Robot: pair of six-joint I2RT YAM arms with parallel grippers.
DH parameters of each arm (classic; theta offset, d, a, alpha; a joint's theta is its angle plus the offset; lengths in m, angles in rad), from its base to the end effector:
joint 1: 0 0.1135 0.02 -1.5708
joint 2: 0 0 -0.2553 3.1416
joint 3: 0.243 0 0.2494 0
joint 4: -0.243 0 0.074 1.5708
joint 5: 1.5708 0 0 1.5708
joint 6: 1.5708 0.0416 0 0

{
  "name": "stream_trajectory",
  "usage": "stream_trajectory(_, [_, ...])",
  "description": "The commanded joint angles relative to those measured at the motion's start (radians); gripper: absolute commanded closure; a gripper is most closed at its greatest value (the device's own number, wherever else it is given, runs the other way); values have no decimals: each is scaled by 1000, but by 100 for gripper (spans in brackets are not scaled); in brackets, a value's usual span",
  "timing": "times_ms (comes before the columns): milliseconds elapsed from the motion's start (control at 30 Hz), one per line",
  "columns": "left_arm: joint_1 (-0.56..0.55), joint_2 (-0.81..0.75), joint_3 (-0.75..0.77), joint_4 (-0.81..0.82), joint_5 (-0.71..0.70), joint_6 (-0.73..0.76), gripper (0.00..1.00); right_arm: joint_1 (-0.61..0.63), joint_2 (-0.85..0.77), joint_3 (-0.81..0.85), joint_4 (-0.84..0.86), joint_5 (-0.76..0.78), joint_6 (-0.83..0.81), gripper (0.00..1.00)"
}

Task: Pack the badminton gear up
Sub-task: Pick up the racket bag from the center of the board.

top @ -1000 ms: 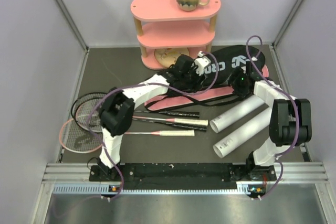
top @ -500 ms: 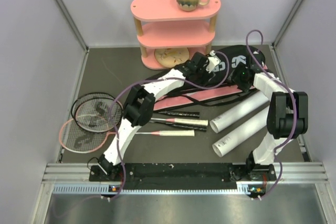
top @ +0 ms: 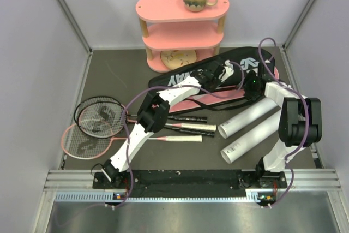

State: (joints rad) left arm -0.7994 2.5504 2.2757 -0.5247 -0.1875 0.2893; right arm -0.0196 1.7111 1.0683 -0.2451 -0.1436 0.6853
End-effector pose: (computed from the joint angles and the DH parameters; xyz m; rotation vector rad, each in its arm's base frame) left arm 0.3969 -0.3970 0.1655 1.1406 2.0575 -0.0269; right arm 0.3582 -0.0011 0.1799 0.8039 2.3710 0.4607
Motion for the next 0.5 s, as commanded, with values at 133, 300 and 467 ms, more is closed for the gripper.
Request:
stream_trajectory(133, [2, -60, 30, -20, -28, 15, 100, -5, -64, -70, 79, -105, 7, 49])
stream_trajectory(300, [5, -220, 18, -61, 74, -74, 100, -13, -140, -157, 153, -157, 48, 59])
stream_trajectory(467, [46, -354, 4, -110, 291, -288, 100, -35, -266, -212, 168, -214, 34, 55])
